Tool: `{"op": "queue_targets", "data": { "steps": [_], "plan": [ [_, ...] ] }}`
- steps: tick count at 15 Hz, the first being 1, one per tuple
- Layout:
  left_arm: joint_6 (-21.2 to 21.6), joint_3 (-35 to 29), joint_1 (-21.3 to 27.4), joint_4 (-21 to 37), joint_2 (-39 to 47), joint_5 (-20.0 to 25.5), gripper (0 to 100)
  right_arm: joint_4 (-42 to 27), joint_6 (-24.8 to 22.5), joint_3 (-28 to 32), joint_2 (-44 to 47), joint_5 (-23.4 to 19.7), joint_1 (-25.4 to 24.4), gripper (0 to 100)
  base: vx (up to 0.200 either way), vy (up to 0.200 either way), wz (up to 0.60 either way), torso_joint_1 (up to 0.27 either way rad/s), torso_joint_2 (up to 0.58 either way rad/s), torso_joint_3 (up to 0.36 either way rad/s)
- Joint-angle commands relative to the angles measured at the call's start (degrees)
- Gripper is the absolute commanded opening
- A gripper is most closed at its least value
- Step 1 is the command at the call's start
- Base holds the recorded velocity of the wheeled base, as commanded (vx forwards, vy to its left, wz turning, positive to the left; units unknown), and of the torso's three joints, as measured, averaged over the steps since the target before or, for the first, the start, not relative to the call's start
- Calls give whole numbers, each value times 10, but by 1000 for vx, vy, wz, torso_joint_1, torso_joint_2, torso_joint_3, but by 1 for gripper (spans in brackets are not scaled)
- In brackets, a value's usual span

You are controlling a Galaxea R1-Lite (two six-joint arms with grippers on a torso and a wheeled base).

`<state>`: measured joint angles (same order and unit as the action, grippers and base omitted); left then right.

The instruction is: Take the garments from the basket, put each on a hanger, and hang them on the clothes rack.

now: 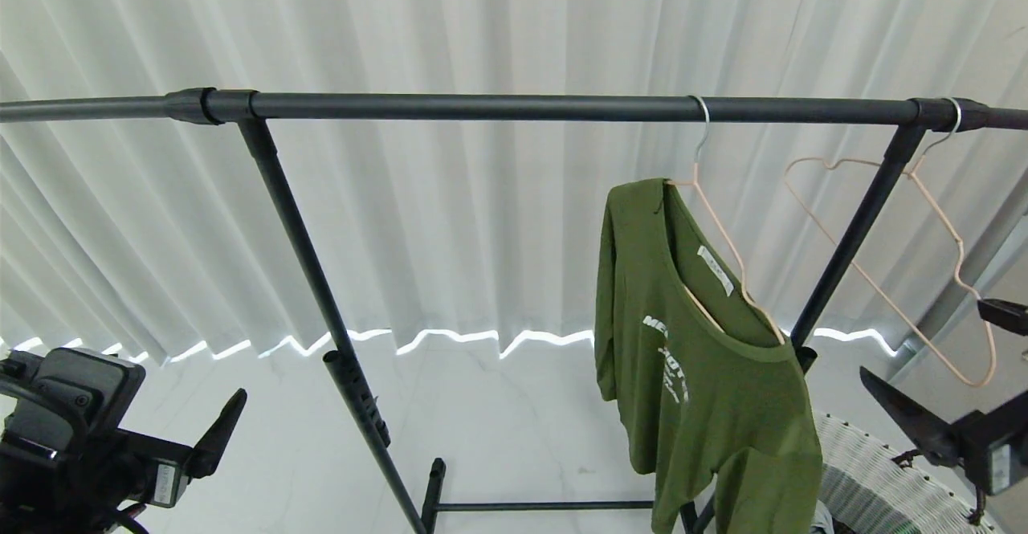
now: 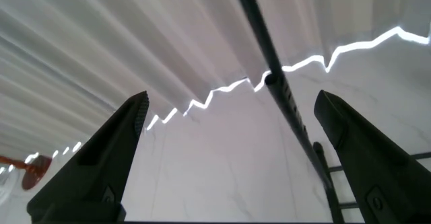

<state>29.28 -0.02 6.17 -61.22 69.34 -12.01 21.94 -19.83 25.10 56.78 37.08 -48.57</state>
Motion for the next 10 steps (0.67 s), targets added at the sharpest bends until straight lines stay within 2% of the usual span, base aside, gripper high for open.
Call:
{"op": "queue_targets", "data": {
  "steps": [1, 3, 6, 8, 9, 10],
  "plan": [
    [-1, 0, -14, 0, 9, 0, 100, -35, 0, -3, -56, -1, 27, 100, 0, 0, 0, 0, 0, 0],
    [-1, 0, -22, 0, 9, 0, 100, -67, 0, -3, -65, -4, 56, 100, -200, 0, 0, 5, 0, 5],
    [0, 0, -23, 0, 9, 0, 100, -76, -3, -8, -62, 0, 88, 100, -200, 0, 0, 12, 2, 1],
    [-1, 0, -23, 0, 9, 0, 100, -80, -27, -25, -64, 0, 145, 100, -200, 0, 0, -2, 0, 2],
    [-1, 0, -23, 0, 9, 0, 100, -80, -27, -25, -64, 0, 145, 100, -200, 0, 0, 2, -2, -2],
    [0, 0, -23, 0, 9, 0, 100, -79, -35, -30, -66, -2, 170, 100, -200, 0, 0, 12, 7, 2]
  ]
}}
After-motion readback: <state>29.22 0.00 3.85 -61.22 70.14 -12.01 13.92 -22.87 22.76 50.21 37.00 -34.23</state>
